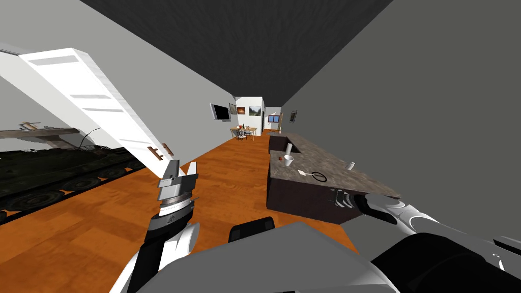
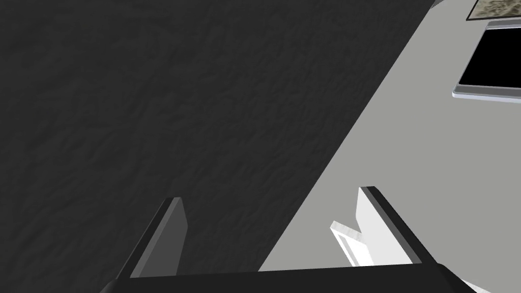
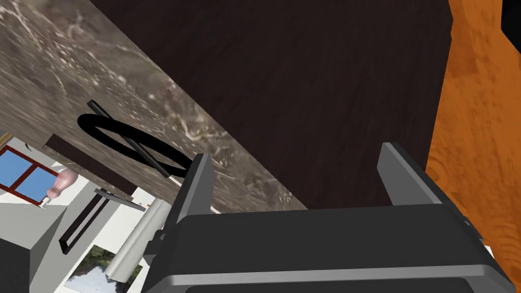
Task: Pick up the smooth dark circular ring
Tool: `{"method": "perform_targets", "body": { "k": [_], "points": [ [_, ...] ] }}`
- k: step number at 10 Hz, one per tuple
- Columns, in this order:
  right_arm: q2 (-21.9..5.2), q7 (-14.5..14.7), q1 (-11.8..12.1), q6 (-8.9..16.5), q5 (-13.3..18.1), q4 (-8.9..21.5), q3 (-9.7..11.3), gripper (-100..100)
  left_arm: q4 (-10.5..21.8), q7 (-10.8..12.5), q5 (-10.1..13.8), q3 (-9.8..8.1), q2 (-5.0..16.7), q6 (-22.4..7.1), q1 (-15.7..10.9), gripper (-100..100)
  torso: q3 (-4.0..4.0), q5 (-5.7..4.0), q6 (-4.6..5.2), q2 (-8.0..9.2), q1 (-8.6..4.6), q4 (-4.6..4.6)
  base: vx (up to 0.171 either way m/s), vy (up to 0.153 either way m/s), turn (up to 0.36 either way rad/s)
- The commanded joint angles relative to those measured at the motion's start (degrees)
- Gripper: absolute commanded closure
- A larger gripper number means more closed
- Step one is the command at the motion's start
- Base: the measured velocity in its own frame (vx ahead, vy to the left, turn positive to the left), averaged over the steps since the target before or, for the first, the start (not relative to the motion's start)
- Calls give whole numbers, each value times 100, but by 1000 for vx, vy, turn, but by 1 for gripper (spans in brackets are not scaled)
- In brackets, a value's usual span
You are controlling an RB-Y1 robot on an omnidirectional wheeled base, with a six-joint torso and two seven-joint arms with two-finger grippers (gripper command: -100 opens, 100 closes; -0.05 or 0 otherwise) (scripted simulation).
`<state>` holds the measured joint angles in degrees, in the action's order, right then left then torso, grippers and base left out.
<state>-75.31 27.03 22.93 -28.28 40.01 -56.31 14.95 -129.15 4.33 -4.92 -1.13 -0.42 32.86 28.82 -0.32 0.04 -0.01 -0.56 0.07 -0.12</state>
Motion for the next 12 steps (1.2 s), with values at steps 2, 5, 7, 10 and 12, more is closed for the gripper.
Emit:
{"method": "perform_targets", "body": {
  "k": [2, 5, 7, 10, 12],
  "points": [
    [-254, 290, -39, -66, 164, 332, 206, -100, 0, 0, 0, 0, 0, 0, 0, 0, 0, -3, 1, 1, -6, 0, 157, 4, 93],
    [-472, 519, -60, -136, 288, 582, 386, -100, 0, 0, 0, 0, 0, 0, 0, 0, 9, -4, 5, 17, -6, 3, 129, 0, 71],
    [-503, 519, -26, -128, 276, 569, 374, -100, 0, 0, 0, 0, 0, 0, 0, 0, 9, -3, 1, 16, -8, 3, 91, -8, 71],
    [-244, 550, -81, 33, 299, 729, 456, -100, 0, 0, 0, 0, 0, 0, -2, 0, 36, -8, 2, 63, -15, 14, -4, -31, 114],
    [-305, 525, -46, 39, 294, 647, 445, 100, 0, 0, 0, 0, 0, 0, -1, 0, 40, -8, 8, 70, -18, 16, -5, -17, 14]
  ]
}}
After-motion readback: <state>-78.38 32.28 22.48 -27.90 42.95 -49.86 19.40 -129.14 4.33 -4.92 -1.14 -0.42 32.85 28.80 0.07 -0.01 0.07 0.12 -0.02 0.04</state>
